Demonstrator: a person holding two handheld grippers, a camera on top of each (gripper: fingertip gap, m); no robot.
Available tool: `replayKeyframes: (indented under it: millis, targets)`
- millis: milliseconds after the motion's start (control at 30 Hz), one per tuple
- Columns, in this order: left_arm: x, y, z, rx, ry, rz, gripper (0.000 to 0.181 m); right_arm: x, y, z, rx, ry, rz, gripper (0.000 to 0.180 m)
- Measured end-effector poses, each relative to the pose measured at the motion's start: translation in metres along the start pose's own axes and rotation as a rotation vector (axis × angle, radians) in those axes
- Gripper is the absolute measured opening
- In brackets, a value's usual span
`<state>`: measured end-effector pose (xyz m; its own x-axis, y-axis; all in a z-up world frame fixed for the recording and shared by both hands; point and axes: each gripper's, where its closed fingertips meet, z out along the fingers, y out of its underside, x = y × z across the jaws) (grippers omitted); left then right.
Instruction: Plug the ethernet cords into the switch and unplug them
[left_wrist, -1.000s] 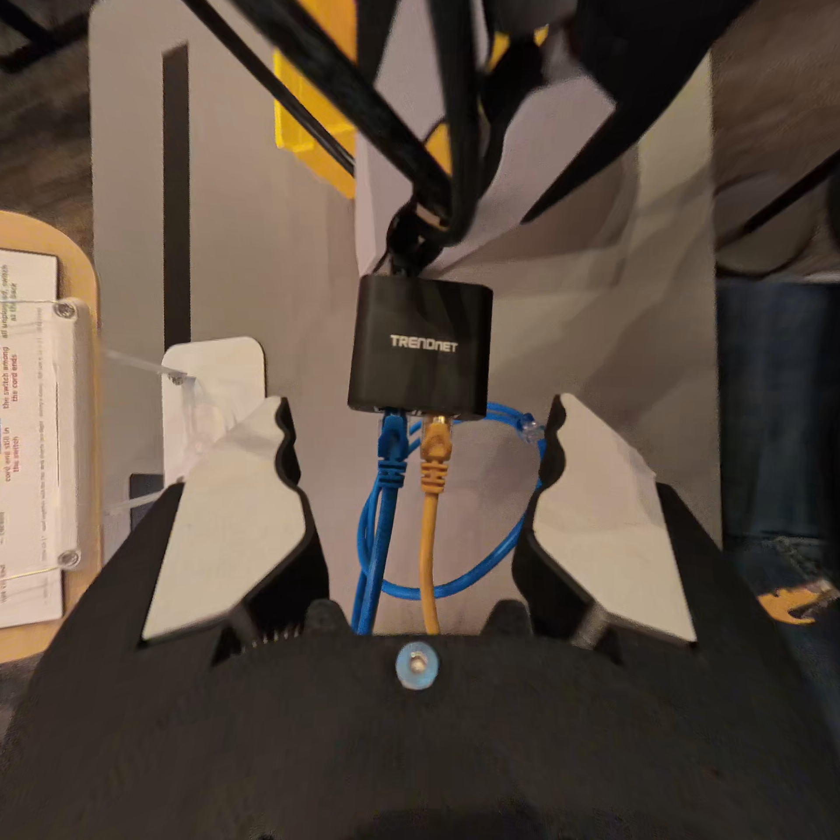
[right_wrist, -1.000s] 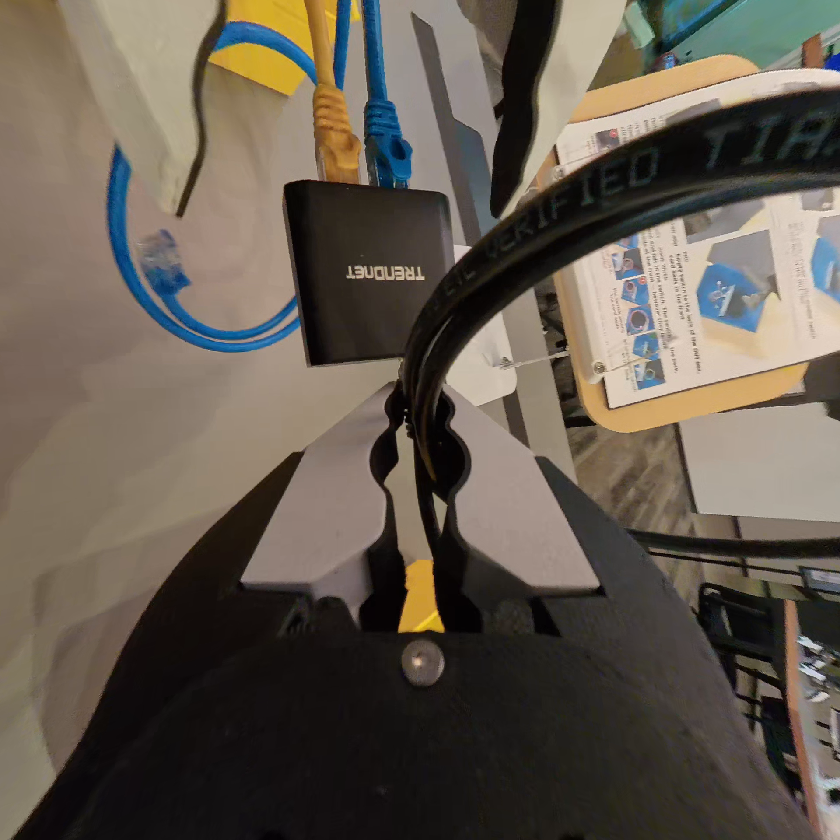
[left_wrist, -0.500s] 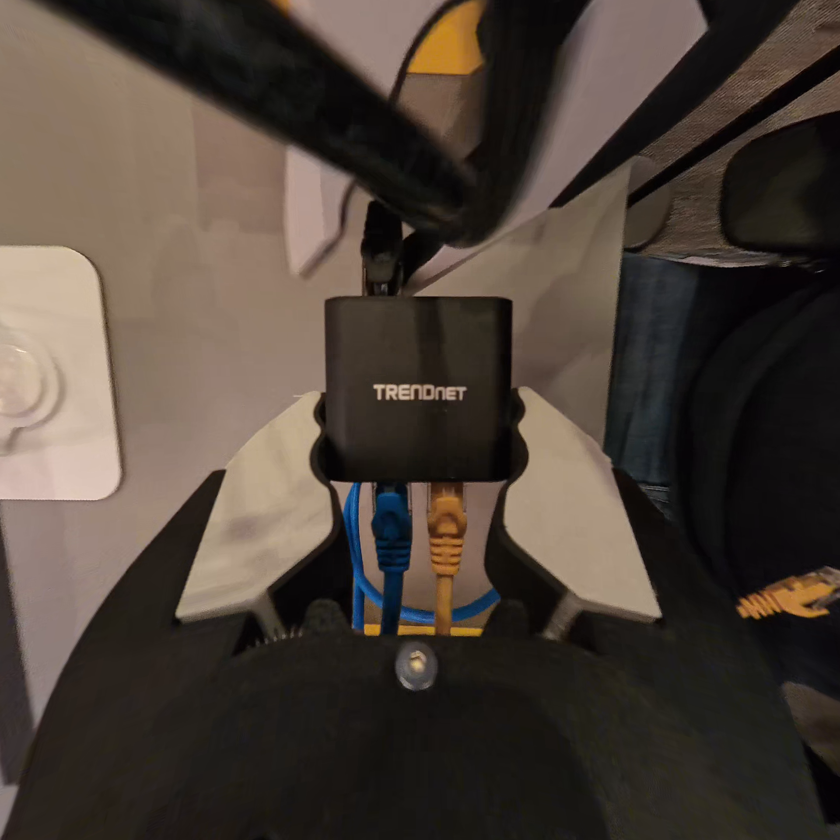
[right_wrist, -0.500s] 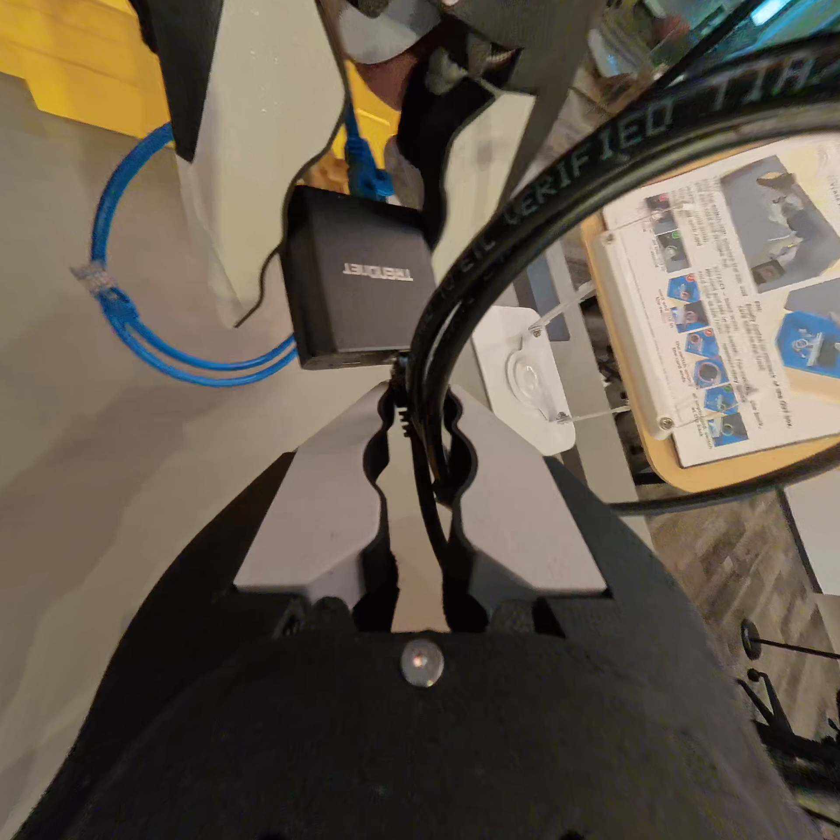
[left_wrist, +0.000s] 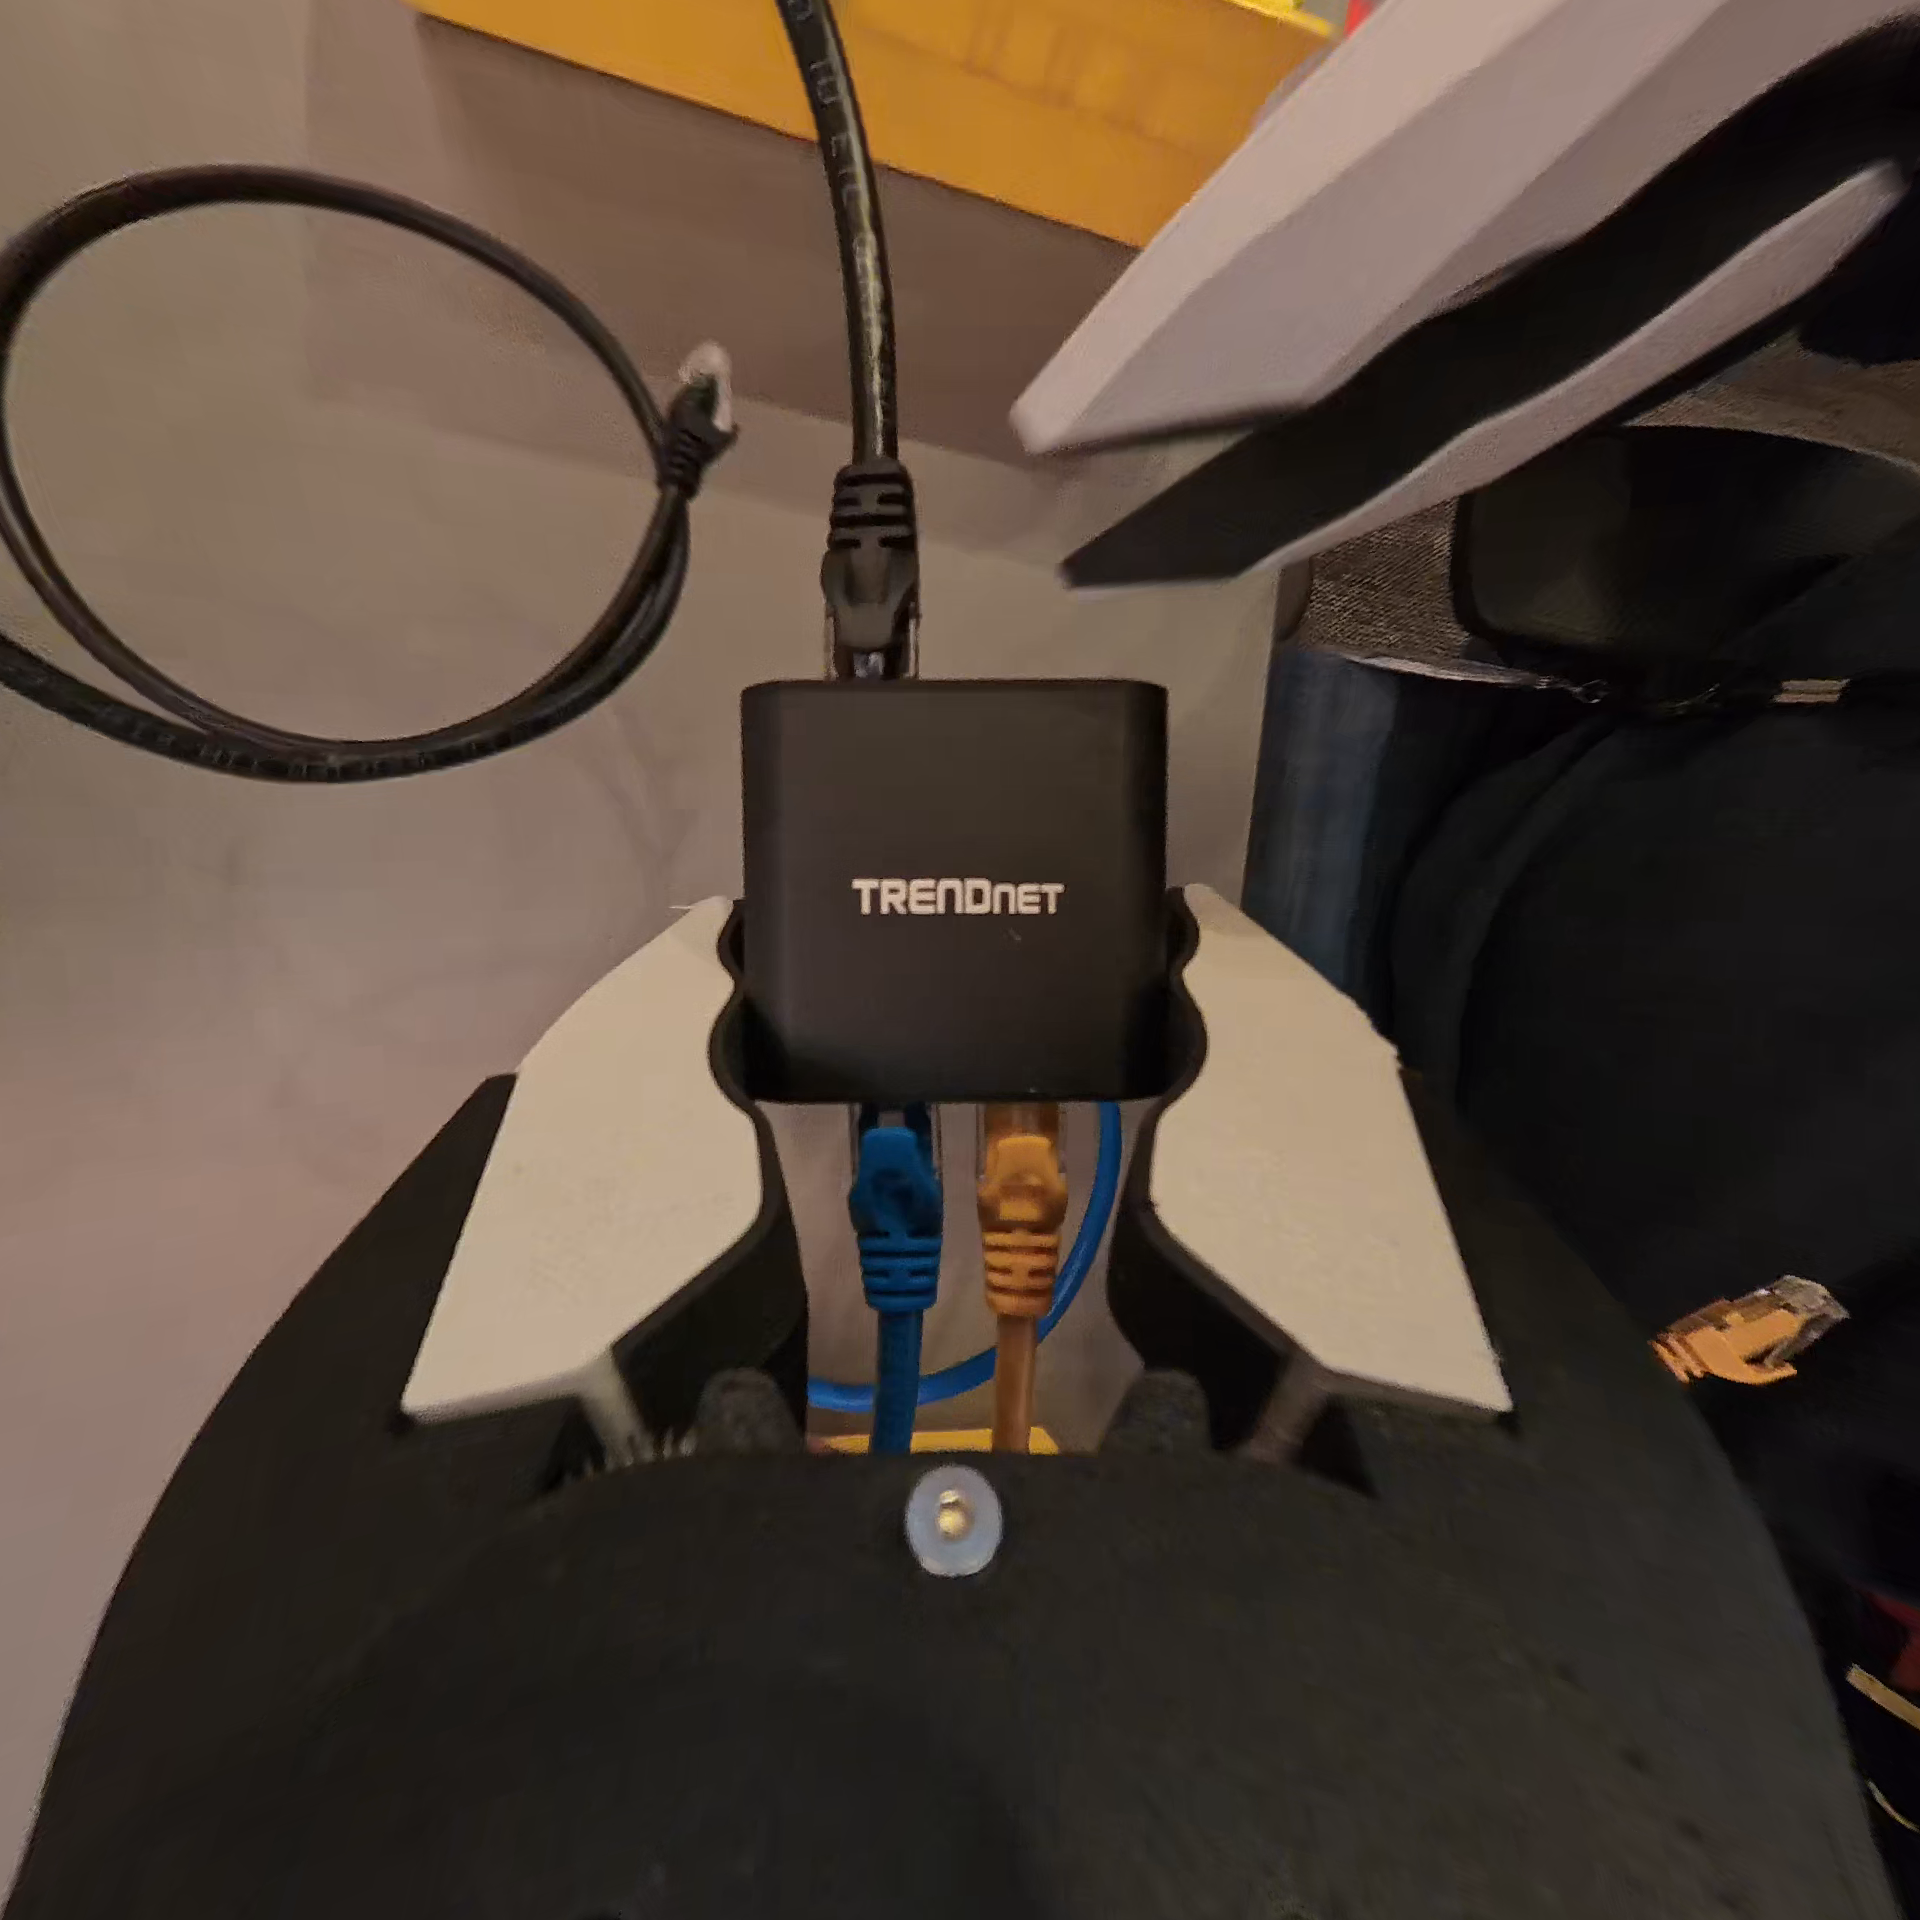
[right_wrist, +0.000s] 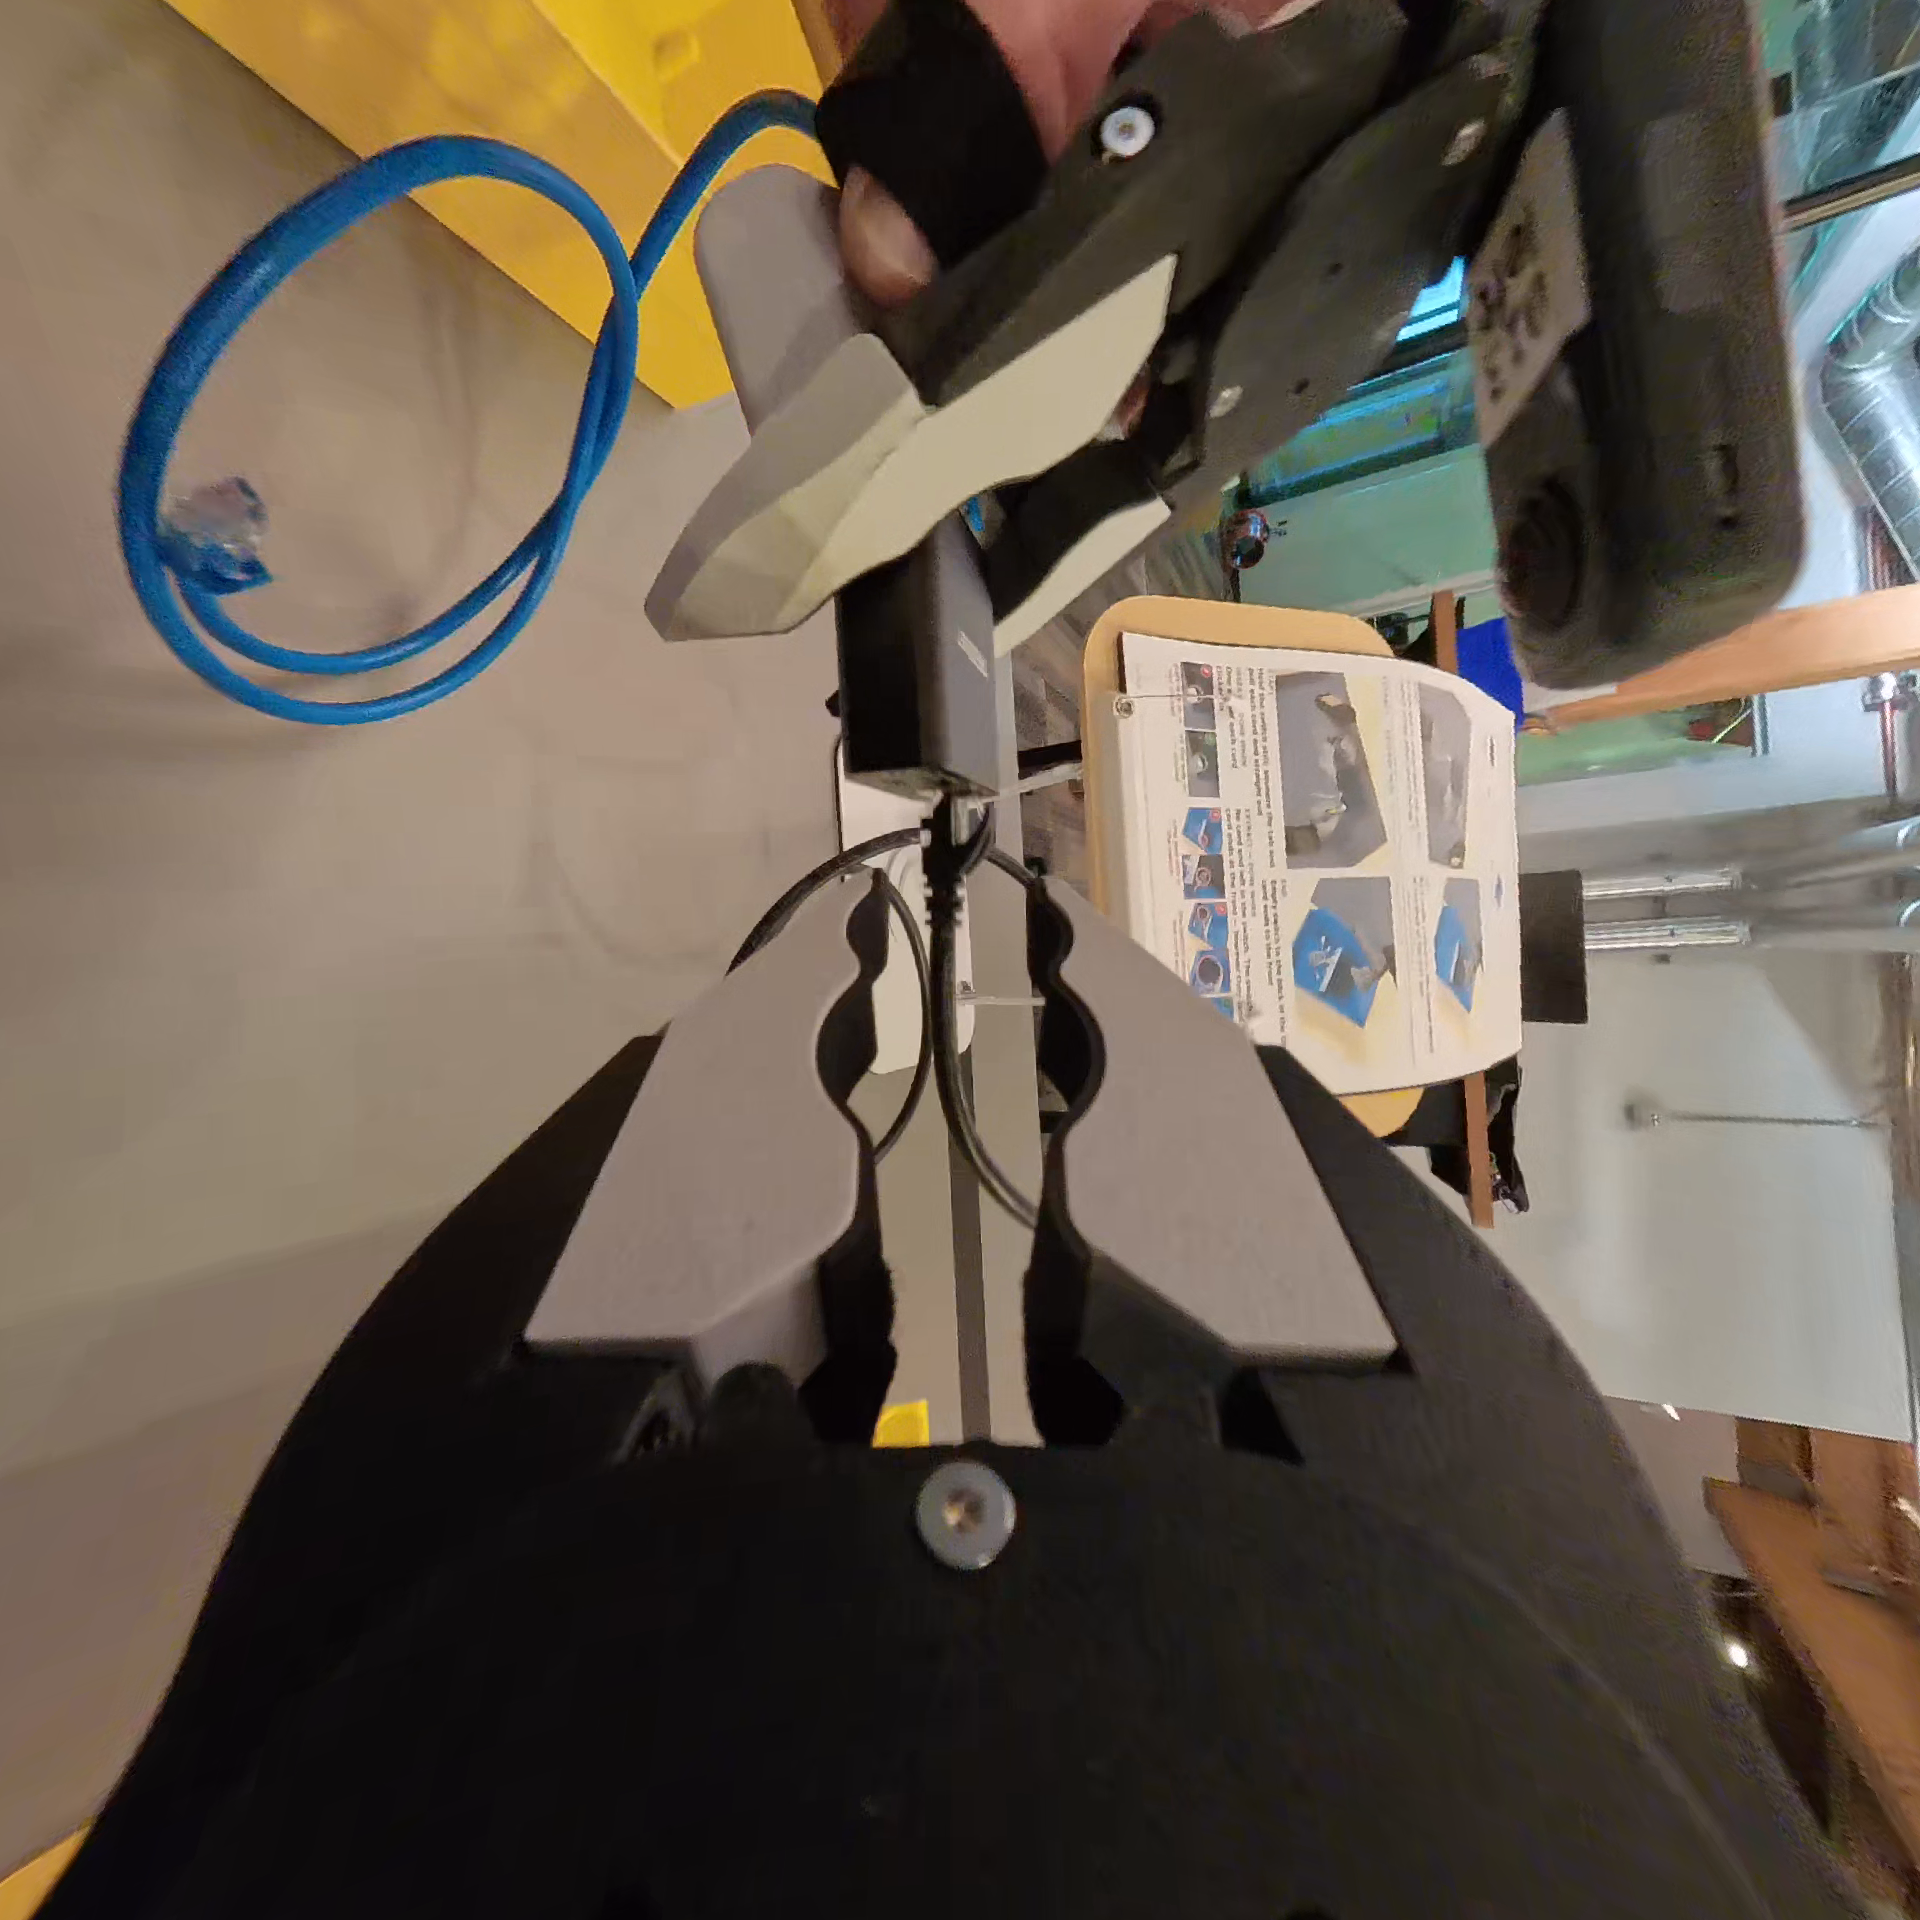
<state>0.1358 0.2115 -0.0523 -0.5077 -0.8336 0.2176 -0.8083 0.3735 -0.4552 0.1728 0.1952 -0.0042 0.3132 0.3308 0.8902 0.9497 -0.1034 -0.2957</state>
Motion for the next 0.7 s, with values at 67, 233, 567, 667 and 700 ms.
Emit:
replayKeyframes:
  millis: [67,233,567,667,700]
  targets:
    - [0.005,-0.002,-0.001,0.011,0.012,-0.001,0.074,-0.002,-0.002,0.009,-0.009,0.008,-0.027,0.025]
    - [0.011,-0.002,-0.004,0.017,0.036,-0.003,0.073,0.001,-0.002,0.019,-0.019,0.051,-0.108,0.018]
    - [0.015,0.001,-0.002,-0.005,0.09,-0.022,0.073,-0.003,-0.005,0.022,0.009,0.032,-0.221,0.014]
    - [0.015,0.002,-0.001,-0.017,0.091,-0.021,0.073,-0.005,-0.006,0.022,0.017,0.026,-0.24,0.015]
    - [0.015,0.002,-0.001,-0.016,0.09,-0.024,0.074,-0.005,-0.005,0.022,0.015,0.027,-0.244,0.015]
